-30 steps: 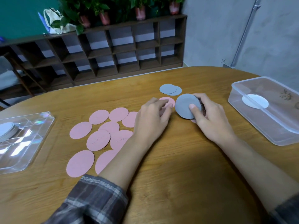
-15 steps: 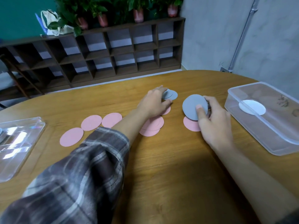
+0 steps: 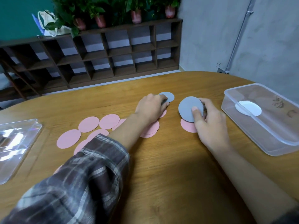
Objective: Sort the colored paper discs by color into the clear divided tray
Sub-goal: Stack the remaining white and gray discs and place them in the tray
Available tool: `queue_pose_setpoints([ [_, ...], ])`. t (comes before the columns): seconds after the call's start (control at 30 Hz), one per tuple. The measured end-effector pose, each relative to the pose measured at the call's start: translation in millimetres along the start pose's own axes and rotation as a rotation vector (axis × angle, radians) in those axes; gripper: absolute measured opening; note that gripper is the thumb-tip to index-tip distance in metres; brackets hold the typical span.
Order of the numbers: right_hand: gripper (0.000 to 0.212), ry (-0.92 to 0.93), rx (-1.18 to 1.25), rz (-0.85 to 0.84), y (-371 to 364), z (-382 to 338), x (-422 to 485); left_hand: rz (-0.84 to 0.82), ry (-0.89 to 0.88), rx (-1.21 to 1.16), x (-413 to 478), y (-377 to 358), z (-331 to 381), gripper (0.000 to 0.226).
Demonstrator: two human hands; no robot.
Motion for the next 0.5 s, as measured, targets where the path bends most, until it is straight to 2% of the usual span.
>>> queue_pose_setpoints([
  [0.1, 0.035, 0.006, 0.003, -0.020, -0.3, -0.3, -0.7, 0.024, 0.008, -0.003, -10.0, 6.0, -1.1, 0.028],
  [0.2, 0.039, 0.024, -0.013, -0.047, -0.7, -1.3, -1.0, 0.106, 0.054, -0.106, -21.5, 16.0, -1.3, 0.021],
  [0.4, 0.050, 0.046, -0.016, -0.053, -0.7, -1.2, -1.4, 0.392, 0.021, -0.427, -41.7, 27.5, -4.8, 0.025],
  [0.5, 0.051, 0.061, 0.004, -0.049, -0.2, -1.9, -1.6, 0.377, 0.078, -0.667, -55.5, 30.6, 1.7, 0.023],
])
Point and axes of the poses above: each hand's wrist, its own x-axis towards the middle knuckle, its own y-axis out of the back of the hand, z = x × y, the point moved 2 cm from there along x, towards the middle knuckle, and after that the axes turned 2 degrees about y, right-handed, at the moved point
